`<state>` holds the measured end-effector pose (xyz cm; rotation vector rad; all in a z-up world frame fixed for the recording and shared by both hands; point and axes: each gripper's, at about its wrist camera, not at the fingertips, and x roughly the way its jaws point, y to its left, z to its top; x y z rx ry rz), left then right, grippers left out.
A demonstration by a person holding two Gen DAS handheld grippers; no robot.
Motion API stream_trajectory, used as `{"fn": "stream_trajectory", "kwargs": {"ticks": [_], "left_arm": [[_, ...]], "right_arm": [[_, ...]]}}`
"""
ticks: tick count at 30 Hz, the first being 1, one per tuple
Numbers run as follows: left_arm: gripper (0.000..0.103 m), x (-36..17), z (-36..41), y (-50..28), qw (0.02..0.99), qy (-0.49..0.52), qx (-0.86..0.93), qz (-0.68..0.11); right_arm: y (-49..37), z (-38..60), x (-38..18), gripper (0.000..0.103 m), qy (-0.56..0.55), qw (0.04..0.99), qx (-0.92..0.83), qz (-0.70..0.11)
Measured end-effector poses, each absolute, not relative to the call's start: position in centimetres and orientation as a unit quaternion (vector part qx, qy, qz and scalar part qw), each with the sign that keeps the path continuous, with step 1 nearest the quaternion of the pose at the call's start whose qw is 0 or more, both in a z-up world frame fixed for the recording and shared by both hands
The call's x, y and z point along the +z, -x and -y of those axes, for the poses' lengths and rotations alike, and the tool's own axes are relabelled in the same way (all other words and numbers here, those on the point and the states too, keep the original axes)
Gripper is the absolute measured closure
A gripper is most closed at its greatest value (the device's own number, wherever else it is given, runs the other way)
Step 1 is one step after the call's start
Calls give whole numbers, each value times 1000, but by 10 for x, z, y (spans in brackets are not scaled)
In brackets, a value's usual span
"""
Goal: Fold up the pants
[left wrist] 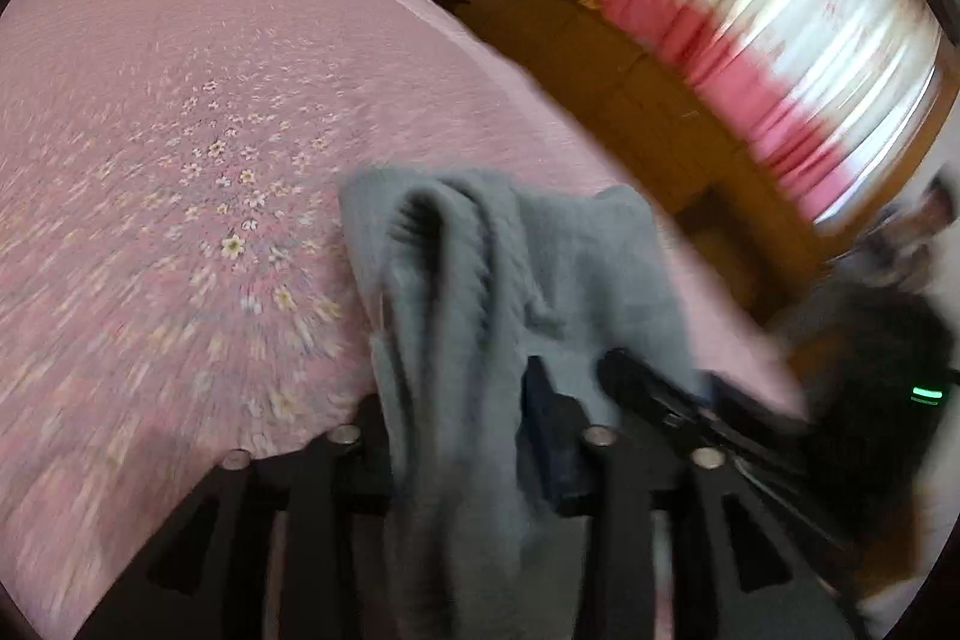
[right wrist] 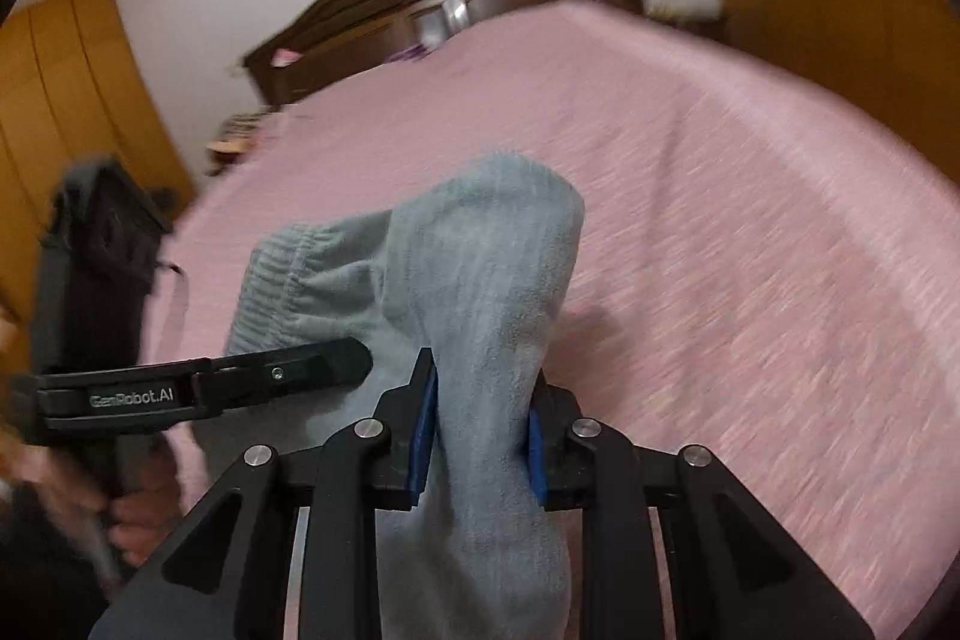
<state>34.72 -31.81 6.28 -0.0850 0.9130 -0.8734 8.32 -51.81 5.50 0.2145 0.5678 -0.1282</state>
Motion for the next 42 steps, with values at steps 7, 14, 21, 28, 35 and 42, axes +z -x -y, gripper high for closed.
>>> {"fn": "stream_trajectory", "kwargs": {"ticks": [7,14,21,28,35,42], "left_arm": [[53,35,318,-365,794,80,-417,-434],[53,20,309,-362,796,84,-421,-427],[31,46,285,-329,814,65,-382,-432],[19,49,254,-295,808,83,-387,-437],[74,21,269,-343,707,218,-430,-518],[76,61,229,-277,750,183,-416,-481]], "right_arm": [[-99,570,17,72,-278,919,6,-280],[-117,544,27,70,-237,925,-28,-295],[-133,505,49,46,-176,920,-103,-334],[-107,511,48,37,-277,887,-105,-355],[-119,519,44,75,-332,875,-49,-349],[-90,490,90,82,-291,890,3,-351]]}}
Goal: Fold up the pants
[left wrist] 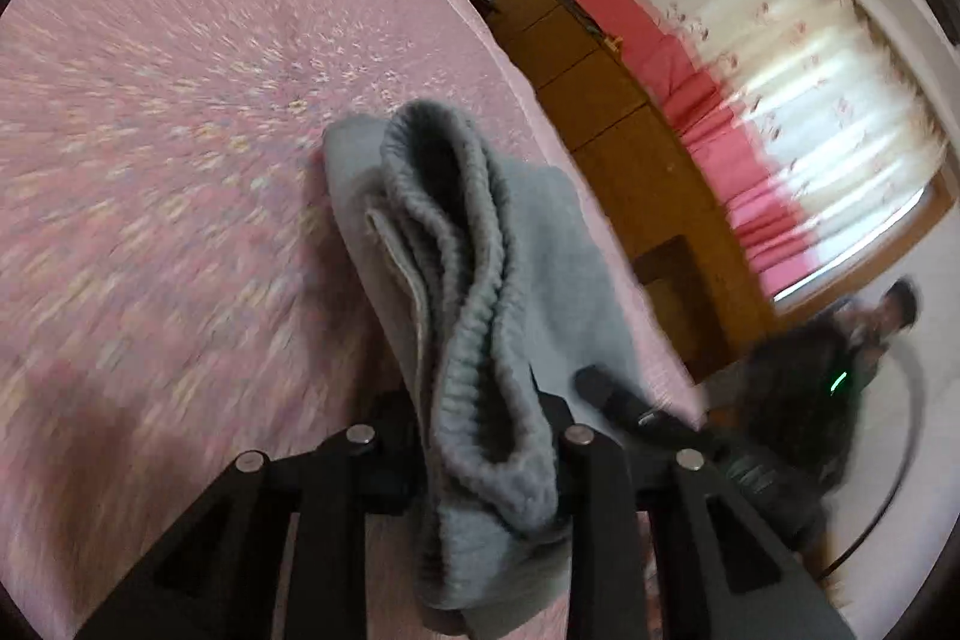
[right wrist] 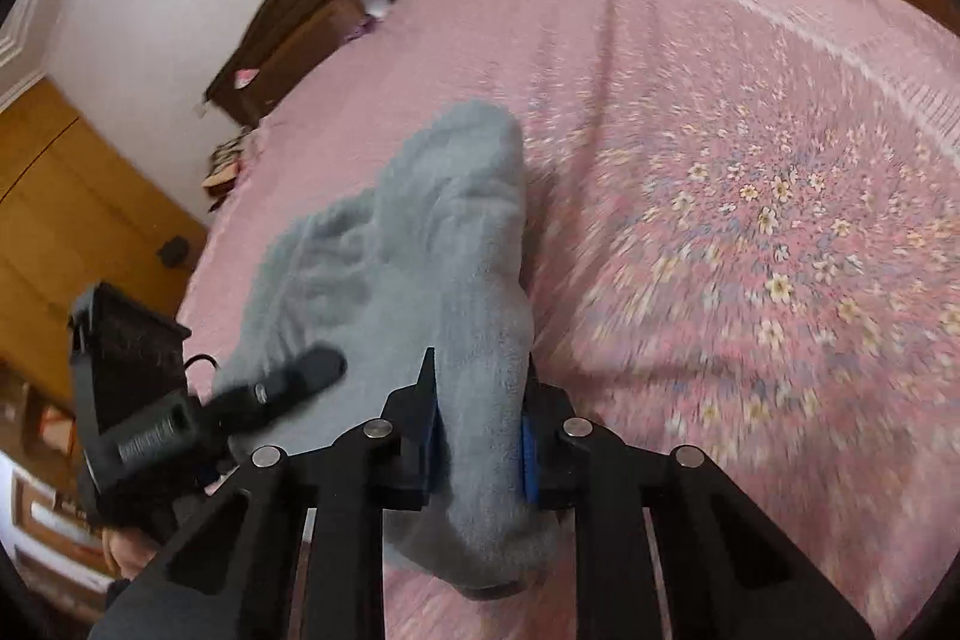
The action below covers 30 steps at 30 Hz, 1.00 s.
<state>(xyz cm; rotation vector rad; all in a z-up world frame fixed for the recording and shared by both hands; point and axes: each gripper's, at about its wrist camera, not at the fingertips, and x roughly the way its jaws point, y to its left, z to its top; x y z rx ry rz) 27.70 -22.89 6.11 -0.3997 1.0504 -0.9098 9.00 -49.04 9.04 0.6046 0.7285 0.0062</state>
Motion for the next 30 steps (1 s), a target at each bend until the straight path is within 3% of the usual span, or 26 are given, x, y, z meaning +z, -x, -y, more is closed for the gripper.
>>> {"fn": "stream_trajectory", "kwargs": {"ticks": [3,4,5,6,9,12,13,14,16,18,20,22,25,30], "left_arm": [[65,46,224,-268,736,157,-406,-519],[54,41,224,-270,727,146,-406,-533],[52,39,223,-272,720,140,-415,-538],[52,41,219,-273,721,140,-426,-529],[47,57,191,-276,775,155,-407,-458],[48,87,168,-268,807,176,-415,-381],[55,97,171,-264,810,162,-428,-365],[72,109,183,-258,816,122,-444,-350],[89,119,211,-247,822,58,-463,-326],[87,109,236,-250,809,27,-487,-328],[91,76,251,-264,824,-13,-432,-366],[95,41,239,-286,811,42,-420,-406],[99,39,224,-292,812,78,-410,-408],[100,62,228,-272,837,47,-388,-383]], "right_arm": [[-85,475,83,80,-253,884,-3,-394],[-89,472,78,77,-239,881,-5,-409],[-93,472,74,74,-228,882,-7,-412],[-94,472,70,68,-233,883,-5,-408],[-99,497,68,66,-305,875,0,-376],[-103,510,88,63,-304,899,-17,-315],[-103,507,99,63,-283,912,-25,-294],[-104,498,110,63,-248,930,-24,-270],[-106,476,124,64,-194,950,-9,-243],[-118,455,121,78,-188,947,66,-254],[-141,441,100,84,-139,941,41,-307],[-160,455,69,103,-137,925,-13,-353],[-166,494,39,103,-271,905,11,-329],[-165,442,82,103,-145,936,-22,-321]]}}
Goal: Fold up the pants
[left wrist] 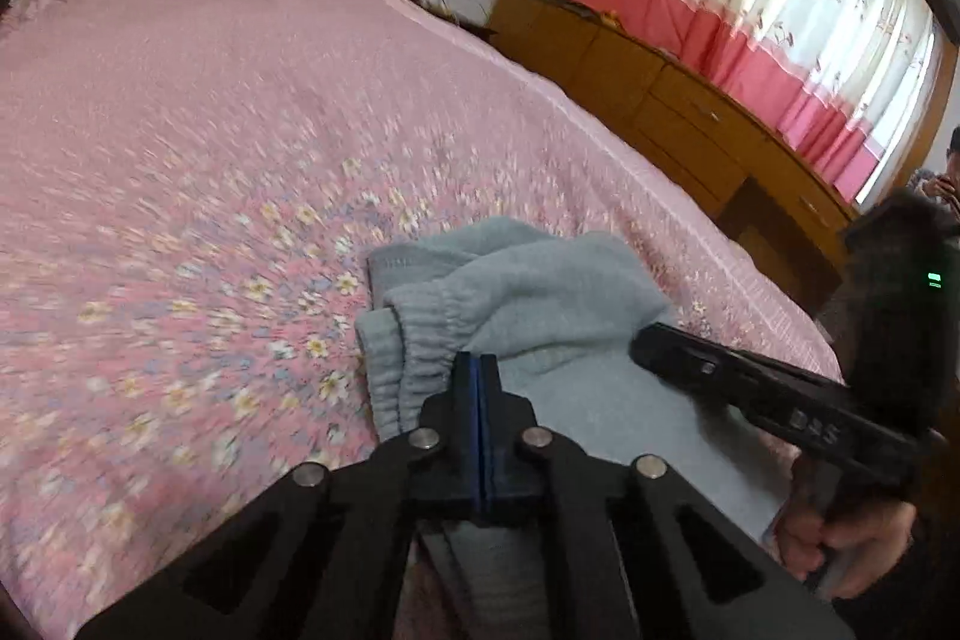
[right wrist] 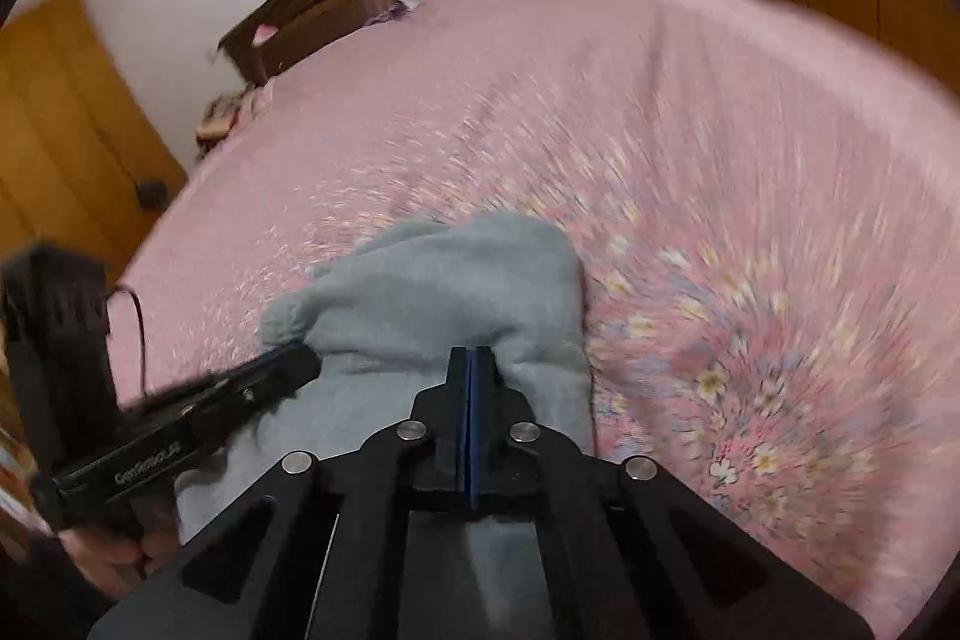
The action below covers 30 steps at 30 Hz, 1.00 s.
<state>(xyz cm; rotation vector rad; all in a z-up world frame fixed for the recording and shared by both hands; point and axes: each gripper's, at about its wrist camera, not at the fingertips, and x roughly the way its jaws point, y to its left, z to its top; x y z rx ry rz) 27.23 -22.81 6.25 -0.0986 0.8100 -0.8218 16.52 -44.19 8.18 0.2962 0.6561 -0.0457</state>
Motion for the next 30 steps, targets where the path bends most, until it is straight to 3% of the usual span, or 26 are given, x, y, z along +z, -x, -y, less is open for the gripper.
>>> {"fn": "stream_trajectory", "kwargs": {"ticks": [4,8,14,20,22,24,28,29,30], "left_arm": [[100,77,221,-222,828,24,-438,-350],[99,59,222,-190,823,-41,-425,-375],[98,67,192,-152,831,-58,-413,-369],[74,88,209,-172,836,-25,-428,-344],[74,65,216,-188,839,-38,-409,-355],[74,54,215,-189,839,-18,-412,-355],[71,71,205,-175,851,-24,-406,-333],[61,80,198,-178,856,-1,-401,-326],[54,83,193,-182,857,17,-401,-324]], "right_arm": [[-134,413,97,103,-98,942,4,-320],[-104,415,63,103,-126,913,-7,-388],[-75,416,74,103,-118,912,-8,-394],[-84,437,91,89,-146,940,-14,-306],[-99,445,65,89,-192,916,-40,-351],[-97,451,45,97,-242,898,-32,-367],[-72,449,60,96,-231,903,-33,-361],[-69,452,69,90,-238,904,-37,-353],[-70,457,73,69,-239,908,-42,-342]]}}
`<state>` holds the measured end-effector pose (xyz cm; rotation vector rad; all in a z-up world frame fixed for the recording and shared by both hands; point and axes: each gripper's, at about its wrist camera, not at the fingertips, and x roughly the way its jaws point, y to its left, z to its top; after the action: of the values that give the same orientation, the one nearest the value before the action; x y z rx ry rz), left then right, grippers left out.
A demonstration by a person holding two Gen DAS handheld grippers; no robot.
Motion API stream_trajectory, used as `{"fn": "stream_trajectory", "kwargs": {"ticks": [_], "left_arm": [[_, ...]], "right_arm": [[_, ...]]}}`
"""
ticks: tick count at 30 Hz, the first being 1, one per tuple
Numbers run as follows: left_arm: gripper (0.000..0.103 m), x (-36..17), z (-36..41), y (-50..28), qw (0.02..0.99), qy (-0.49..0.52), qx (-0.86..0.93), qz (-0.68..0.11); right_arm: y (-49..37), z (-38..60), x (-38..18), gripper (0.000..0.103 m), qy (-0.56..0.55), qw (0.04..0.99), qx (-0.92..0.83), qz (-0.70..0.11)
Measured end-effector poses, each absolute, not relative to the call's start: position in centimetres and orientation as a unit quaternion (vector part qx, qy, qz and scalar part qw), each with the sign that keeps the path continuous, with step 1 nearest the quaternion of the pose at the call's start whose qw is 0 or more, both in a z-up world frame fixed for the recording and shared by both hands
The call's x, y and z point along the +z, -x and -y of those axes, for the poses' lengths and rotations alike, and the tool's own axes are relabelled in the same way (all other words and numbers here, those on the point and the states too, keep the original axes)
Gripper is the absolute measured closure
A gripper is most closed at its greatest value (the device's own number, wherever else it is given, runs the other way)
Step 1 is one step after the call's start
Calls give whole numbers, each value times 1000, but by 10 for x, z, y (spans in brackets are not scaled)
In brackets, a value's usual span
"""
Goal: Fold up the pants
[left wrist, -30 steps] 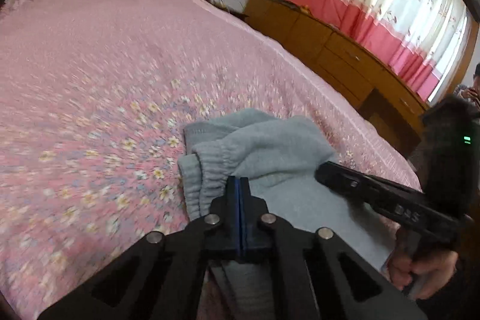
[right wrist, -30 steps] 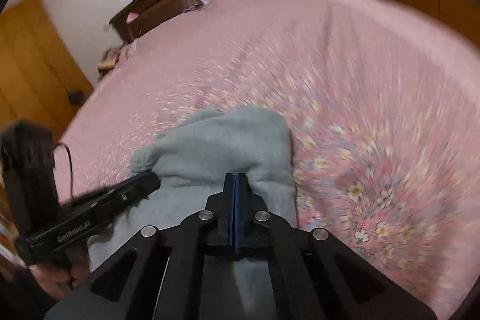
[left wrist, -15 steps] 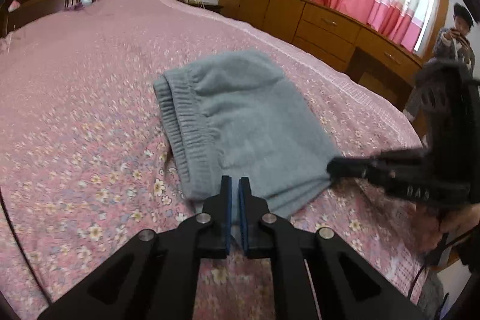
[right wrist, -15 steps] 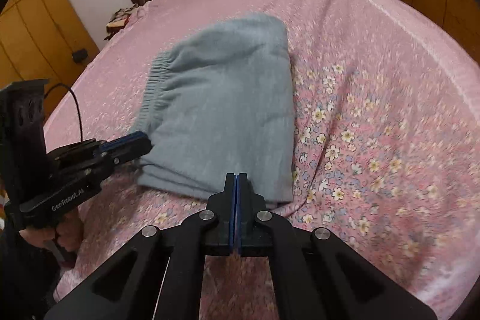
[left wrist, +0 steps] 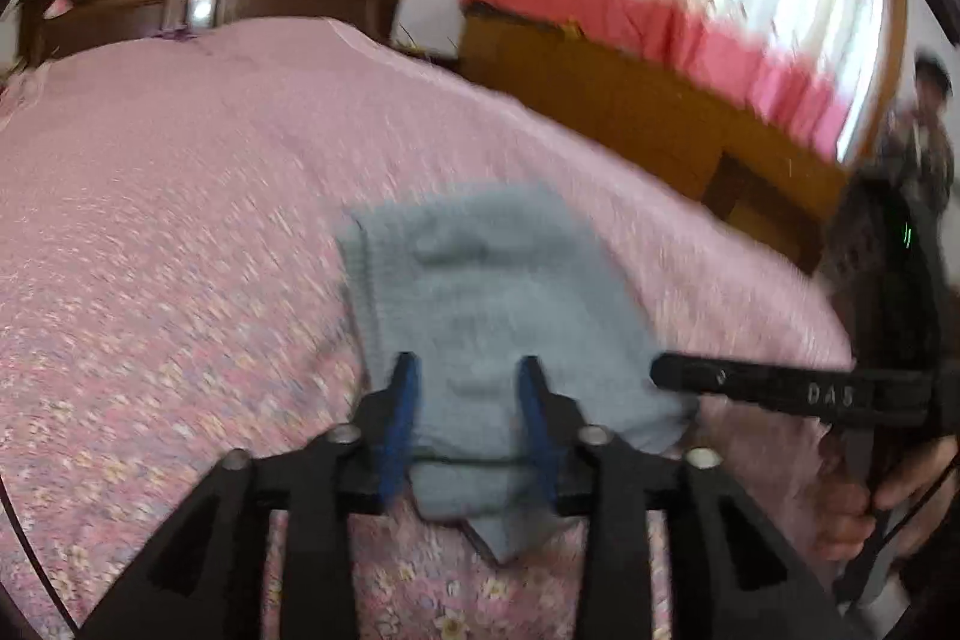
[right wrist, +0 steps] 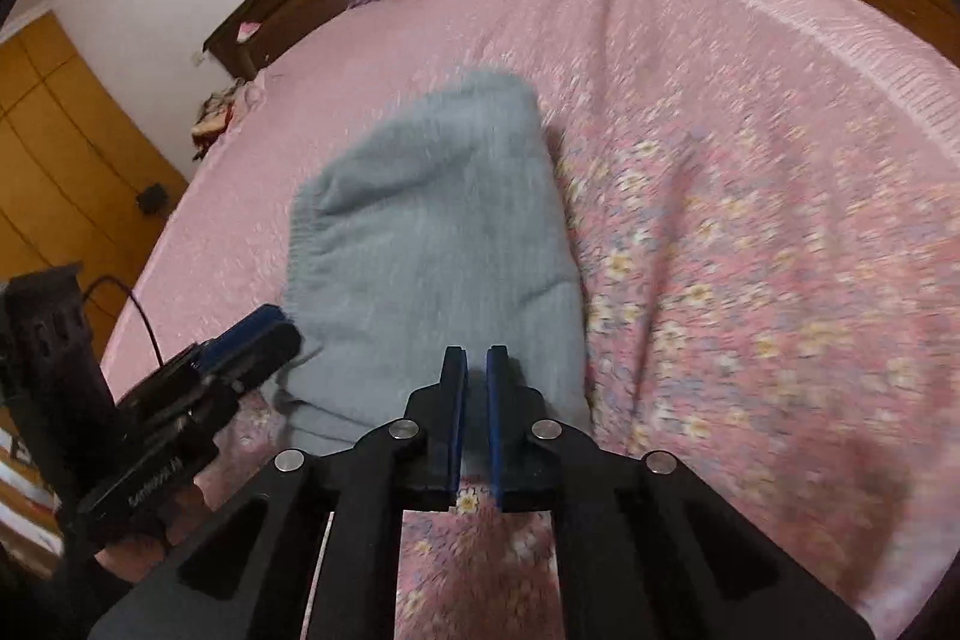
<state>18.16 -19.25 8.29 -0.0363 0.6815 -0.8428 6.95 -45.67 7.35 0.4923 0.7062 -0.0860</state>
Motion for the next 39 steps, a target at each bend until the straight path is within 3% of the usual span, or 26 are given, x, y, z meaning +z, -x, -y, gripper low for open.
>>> {"fn": "stream_trajectory", "kwargs": {"ticks": [1,2,6,9,11,16,18,19,20,21,24,33,39], "left_arm": [[40,91,186,-192,854,44,-404,-326],[35,94,185,-202,852,52,-403,-329],[33,92,195,-261,846,57,-385,-364],[31,54,206,-319,813,102,-352,-453],[24,30,205,-338,780,159,-351,-492],[23,28,207,-340,682,251,-473,-499],[26,26,210,-337,686,236,-478,-495],[40,23,209,-337,684,240,-475,-499],[69,20,208,-337,676,255,-470,-506],[75,19,206,-338,667,273,-466,-513],[79,29,205,-332,655,305,-486,-492],[80,65,273,-334,678,228,-511,-477],[80,76,344,-326,687,175,-508,-488]], "right_arm": [[-71,463,83,55,-236,915,-50,-323],[-76,471,91,39,-234,922,-57,-302],[-122,496,98,36,-227,925,-31,-302],[-172,519,79,37,-253,905,-17,-340],[-193,533,56,38,-308,876,13,-372],[-176,539,46,61,-304,893,77,-324],[-166,543,43,79,-322,890,93,-309],[-163,545,44,82,-326,890,93,-305],[-159,548,47,88,-329,891,89,-300],[-154,552,51,90,-335,892,85,-291],[-136,556,64,93,-336,901,81,-262],[-87,575,109,93,-273,936,13,-224],[-76,620,111,93,-309,927,-44,-208]]}}
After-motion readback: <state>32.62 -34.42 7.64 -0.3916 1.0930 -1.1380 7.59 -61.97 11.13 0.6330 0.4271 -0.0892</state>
